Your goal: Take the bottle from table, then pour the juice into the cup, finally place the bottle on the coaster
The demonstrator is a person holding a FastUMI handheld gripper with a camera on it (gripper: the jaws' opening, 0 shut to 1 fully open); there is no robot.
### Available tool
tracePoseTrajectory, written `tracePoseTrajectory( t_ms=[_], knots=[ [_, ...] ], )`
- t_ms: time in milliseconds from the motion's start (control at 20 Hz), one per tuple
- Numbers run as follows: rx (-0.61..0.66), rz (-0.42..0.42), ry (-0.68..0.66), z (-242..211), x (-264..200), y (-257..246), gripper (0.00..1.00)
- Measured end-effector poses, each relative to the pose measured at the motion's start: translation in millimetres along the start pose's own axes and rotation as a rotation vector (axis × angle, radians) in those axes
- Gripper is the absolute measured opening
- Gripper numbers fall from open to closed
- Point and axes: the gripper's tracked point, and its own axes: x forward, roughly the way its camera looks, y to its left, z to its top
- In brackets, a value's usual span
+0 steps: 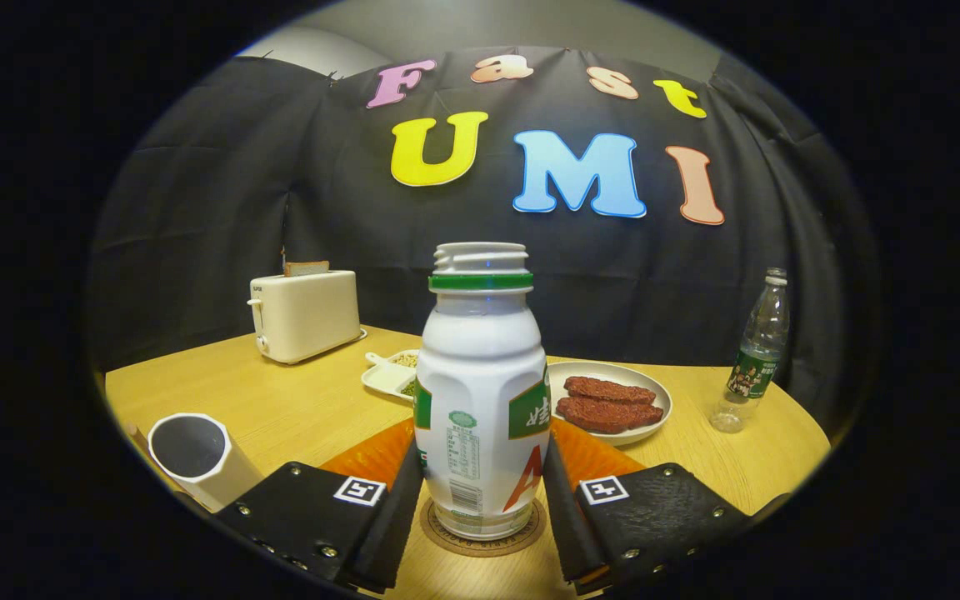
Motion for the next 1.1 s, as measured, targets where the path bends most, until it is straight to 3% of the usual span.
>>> tracePoseTrajectory(
  t_ms=[450,500,600,850,1100],
  knots=[
    [-0.011,0.007,-0.035,-2,1,0,0.74],
    [-0.015,0.011,-0.050,1,-2,1,0.79],
    [-0.013,-0.010,-0.071,9,-7,-2,0.98],
    [0.028,-0.062,-0.150,57,-42,-7,0.97],
    [0.025,-0.140,-0.223,141,-102,-18,0.97]
  ],
)
